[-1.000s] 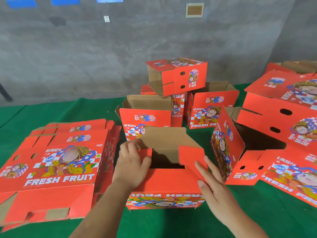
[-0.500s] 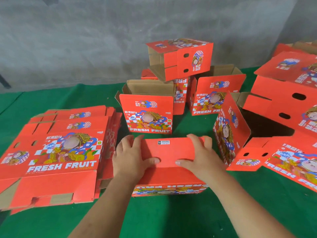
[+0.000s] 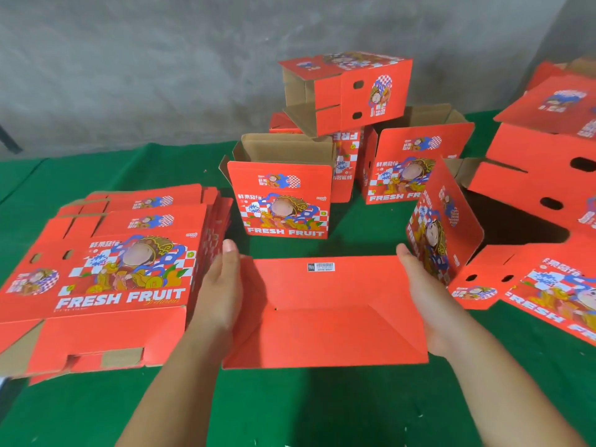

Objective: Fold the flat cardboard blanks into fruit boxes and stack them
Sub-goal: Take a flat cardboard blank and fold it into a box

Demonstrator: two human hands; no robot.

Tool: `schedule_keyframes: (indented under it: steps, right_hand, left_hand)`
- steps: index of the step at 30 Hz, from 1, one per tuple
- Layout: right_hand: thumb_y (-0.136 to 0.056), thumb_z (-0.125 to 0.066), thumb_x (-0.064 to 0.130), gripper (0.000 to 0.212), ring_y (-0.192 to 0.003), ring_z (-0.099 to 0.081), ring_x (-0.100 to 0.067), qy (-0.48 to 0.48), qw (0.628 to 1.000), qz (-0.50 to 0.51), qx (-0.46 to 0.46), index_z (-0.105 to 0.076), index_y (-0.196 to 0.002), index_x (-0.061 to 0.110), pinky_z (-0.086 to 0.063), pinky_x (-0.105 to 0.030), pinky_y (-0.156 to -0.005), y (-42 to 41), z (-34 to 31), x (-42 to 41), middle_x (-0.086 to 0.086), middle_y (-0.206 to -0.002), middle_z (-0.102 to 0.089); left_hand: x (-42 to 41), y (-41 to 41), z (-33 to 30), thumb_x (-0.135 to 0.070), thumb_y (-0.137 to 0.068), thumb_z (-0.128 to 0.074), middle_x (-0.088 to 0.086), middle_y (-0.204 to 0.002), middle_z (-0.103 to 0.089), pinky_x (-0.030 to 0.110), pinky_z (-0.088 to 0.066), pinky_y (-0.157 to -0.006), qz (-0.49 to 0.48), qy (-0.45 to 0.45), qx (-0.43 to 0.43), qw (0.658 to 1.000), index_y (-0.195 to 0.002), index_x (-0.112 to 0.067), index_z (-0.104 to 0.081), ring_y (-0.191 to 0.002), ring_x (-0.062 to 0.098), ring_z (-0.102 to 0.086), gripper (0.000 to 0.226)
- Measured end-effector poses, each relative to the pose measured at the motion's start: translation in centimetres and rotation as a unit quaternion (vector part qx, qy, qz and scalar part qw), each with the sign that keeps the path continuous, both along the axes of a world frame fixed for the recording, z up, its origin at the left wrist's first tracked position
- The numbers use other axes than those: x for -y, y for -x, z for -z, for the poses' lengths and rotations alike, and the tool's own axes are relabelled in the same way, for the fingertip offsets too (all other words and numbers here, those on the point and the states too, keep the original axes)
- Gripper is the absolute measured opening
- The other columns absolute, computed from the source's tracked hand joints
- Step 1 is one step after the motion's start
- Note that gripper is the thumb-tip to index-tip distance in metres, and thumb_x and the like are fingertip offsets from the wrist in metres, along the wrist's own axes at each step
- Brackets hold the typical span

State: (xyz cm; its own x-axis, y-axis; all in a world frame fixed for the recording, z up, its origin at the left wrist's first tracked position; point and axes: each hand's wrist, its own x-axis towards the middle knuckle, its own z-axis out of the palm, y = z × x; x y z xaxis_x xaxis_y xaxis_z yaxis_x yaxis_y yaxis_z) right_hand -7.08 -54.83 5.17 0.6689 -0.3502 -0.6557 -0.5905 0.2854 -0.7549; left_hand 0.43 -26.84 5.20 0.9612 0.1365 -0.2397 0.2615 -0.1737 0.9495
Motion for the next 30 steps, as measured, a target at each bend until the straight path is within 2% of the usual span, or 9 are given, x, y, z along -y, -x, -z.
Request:
schedule_keyframes:
  steps: [3,5,8,13,18,20,23,27,30]
  right_hand:
    - [-0.061,-0.071,0.086,0.076,-0.097,-0.076,-0.031,-0.129,0.99,-0.03,0.041,-0.075,-0.113,0.03,-0.06,-0.051,-0.087,2.1,0.9,1.8,-0.01,-0.109,-0.078]
    - [-0.073,-0.072,0.069,0.071,-0.109,-0.072,-0.034,-0.178,0.98,-0.075,0.054,-0.074,-0.126,0.02,-0.058,-0.047,-0.092,3.5,2.1,2.3,-0.015,-0.123,-0.073]
    - [-0.083,-0.071,0.048,0.059,-0.113,-0.072,-0.027,-0.132,0.978,-0.122,0.105,-0.061,-0.138,0.03,-0.057,-0.045,-0.089,4.8,3.6,2.2,-0.007,-0.126,-0.073]
    - [-0.09,-0.07,0.032,0.059,-0.12,-0.066,-0.006,0.04,0.957,-0.199,0.207,-0.048,-0.136,0.062,-0.057,-0.023,-0.091,5.5,2.6,1.7,0.02,-0.132,-0.068]
    - [-0.1,-0.056,-0.005,0.069,-0.117,-0.065,0.002,0.177,0.944,-0.182,0.209,-0.041,-0.146,0.045,-0.054,-0.013,-0.084,5.0,3.1,0.2,0.014,-0.134,-0.067]
    - [-0.098,-0.056,0.003,0.075,-0.137,-0.047,0.002,0.353,0.916,-0.132,0.134,-0.025,-0.156,0.041,-0.048,-0.019,-0.102,4.4,3.8,-2.1,-0.001,-0.16,-0.043]
    - [-0.087,-0.074,0.032,0.129,-0.156,0.018,-0.023,0.416,0.89,-0.184,0.027,0.038,-0.151,0.029,-0.002,-0.037,-0.127,3.4,5.8,-7.2,-0.011,-0.166,0.028]
    - [-0.078,-0.082,0.035,0.143,-0.156,-0.008,-0.016,0.269,0.953,-0.121,0.068,0.049,-0.136,0.038,-0.016,-0.02,-0.118,3.8,9.0,-11.0,0.004,-0.164,0.009]
    - [-0.078,-0.085,0.038,0.138,-0.141,-0.018,0.001,0.281,0.958,-0.005,0.064,0.03,-0.154,0.041,-0.017,-0.019,-0.11,6.0,9.6,-9.7,0.002,-0.164,0.001]
  left_hand:
    - [0.2,1.7,0.1,-0.063,-0.079,-0.057,-0.014,-0.068,-0.065,0.033,-0.049,-0.067,0.018,0.026,0.082,0.996,-0.096,-0.028,-0.075,-0.07,0.018,-0.06,0.043]
    - [0.3,2.7,1.5,-0.023,-0.089,-0.058,-0.015,-0.094,-0.076,0.023,-0.053,-0.074,0.071,0.086,0.114,0.987,-0.108,-0.028,-0.075,-0.087,0.01,-0.07,0.026]
    - [-0.7,3.2,3.4,0.01,-0.092,-0.05,-0.016,-0.135,-0.066,0.016,-0.056,-0.075,0.076,0.198,0.092,0.973,-0.136,-0.033,-0.061,-0.118,0.004,-0.067,0.063]
    - [-3.1,1.4,3.5,-0.045,-0.09,-0.073,0.013,-0.138,-0.065,0.067,-0.049,-0.098,0.102,0.316,-0.158,0.93,-0.151,-0.035,-0.045,-0.123,0.039,-0.064,0.068]
    - [-3.0,0.8,3.2,-0.087,-0.084,-0.045,0.023,-0.128,-0.062,0.058,-0.044,-0.11,0.124,0.312,-0.161,0.928,-0.127,-0.034,-0.071,-0.124,0.03,-0.065,0.073]
    - [-1.7,1.2,3.2,-0.084,-0.086,-0.041,0.017,-0.129,-0.052,0.048,-0.037,-0.115,0.112,0.26,-0.125,0.951,-0.121,-0.04,-0.071,-0.119,0.018,-0.066,0.064]
    - [1.3,3.8,4.5,-0.081,-0.091,-0.03,-0.018,-0.121,-0.071,0.038,-0.042,-0.102,0.226,0.151,-0.109,0.956,-0.115,-0.056,-0.07,-0.115,0.002,-0.064,0.052]
    - [4.4,8.1,8.4,-0.052,-0.106,-0.036,-0.023,-0.111,-0.075,0.019,-0.046,-0.099,0.372,0.062,-0.116,0.919,-0.109,-0.037,-0.077,-0.11,-0.006,-0.065,0.044]
    - [4.8,8.1,9.8,-0.032,-0.104,-0.055,-0.001,-0.123,-0.07,0.03,-0.044,-0.102,0.248,0.066,-0.123,0.959,-0.116,-0.018,-0.067,-0.115,0.019,-0.062,0.022]
